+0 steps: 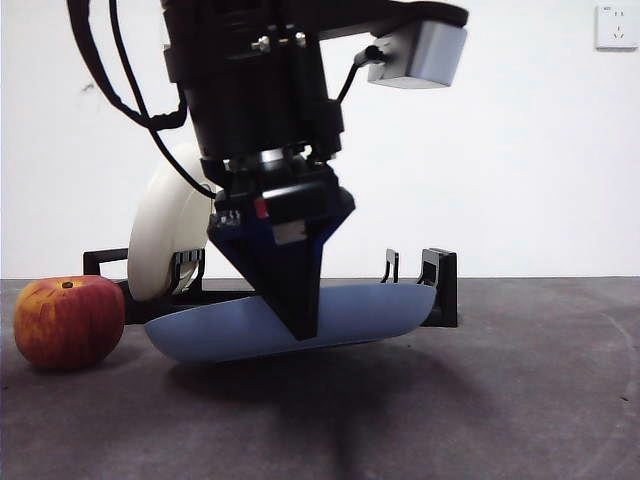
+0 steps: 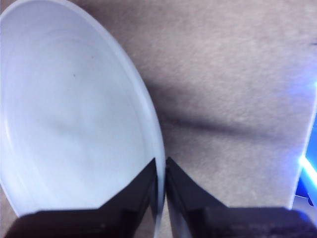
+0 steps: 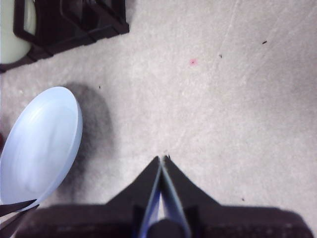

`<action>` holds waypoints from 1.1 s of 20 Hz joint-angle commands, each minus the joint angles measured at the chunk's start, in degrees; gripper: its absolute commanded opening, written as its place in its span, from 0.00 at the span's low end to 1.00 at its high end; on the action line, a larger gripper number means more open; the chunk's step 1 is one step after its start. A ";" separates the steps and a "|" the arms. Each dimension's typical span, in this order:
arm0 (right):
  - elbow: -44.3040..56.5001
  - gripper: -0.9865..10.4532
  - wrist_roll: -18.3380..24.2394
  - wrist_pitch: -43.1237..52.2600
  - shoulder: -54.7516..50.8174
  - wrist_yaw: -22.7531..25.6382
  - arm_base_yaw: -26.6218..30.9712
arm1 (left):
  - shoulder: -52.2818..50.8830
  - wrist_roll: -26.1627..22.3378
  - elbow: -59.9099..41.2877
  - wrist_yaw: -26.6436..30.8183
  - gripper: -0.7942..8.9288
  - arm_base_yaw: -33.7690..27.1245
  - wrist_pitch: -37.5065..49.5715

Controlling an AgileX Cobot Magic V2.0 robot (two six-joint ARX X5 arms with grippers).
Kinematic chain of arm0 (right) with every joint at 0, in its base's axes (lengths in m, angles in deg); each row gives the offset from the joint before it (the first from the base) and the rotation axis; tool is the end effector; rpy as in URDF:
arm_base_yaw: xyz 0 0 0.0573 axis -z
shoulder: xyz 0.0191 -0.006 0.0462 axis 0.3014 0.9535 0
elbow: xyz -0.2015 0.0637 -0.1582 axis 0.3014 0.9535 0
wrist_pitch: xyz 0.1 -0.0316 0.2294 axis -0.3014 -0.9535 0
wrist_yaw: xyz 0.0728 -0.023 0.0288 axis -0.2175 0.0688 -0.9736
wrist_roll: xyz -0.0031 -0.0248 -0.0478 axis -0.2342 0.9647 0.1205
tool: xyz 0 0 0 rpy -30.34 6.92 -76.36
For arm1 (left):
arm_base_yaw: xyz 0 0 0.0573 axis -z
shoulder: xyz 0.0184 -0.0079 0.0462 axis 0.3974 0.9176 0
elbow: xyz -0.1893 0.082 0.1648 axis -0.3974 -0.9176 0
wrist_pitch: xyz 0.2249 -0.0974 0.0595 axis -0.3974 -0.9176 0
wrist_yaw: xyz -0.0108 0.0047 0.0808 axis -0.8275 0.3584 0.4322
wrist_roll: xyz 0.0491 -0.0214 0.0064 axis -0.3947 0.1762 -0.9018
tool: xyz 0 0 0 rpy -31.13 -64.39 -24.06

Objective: Take the blue plate from the plate rack,put the plate on the table,take the apple from the table,put the apple in the plate

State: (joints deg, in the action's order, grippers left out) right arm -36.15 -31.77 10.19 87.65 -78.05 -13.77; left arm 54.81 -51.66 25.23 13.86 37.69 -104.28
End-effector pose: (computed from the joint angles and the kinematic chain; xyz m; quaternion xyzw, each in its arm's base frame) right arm 0.1535 -0.0002 0.2915 0.1906 0.4592 0.0746 0.8644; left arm 0.1568 -0.2698 0.2080 0.4707 0.3888 -0.4046 0.6809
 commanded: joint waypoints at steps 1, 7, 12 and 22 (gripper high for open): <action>-0.13 0.09 -0.90 0.48 0.02 -0.04 -0.07 | 0.57 0.07 -0.63 -0.59 0.07 -1.38 -1.40; -0.13 0.09 -0.90 0.50 0.02 -0.04 -0.07 | 4.70 0.24 -0.66 -6.36 0.07 -2.19 -4.04; -0.11 0.09 -0.87 0.83 0.02 -0.02 -0.07 | 4.94 3.17 -0.63 -6.01 0.29 -2.27 -3.43; -0.13 0.09 -0.74 0.66 0.02 -0.04 -0.07 | 0.33 13.60 7.32 -12.50 0.37 -2.19 -11.93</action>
State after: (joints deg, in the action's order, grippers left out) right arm -36.15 -32.19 10.62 87.65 -78.05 -13.77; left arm 55.71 -40.44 32.44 1.99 35.48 -115.87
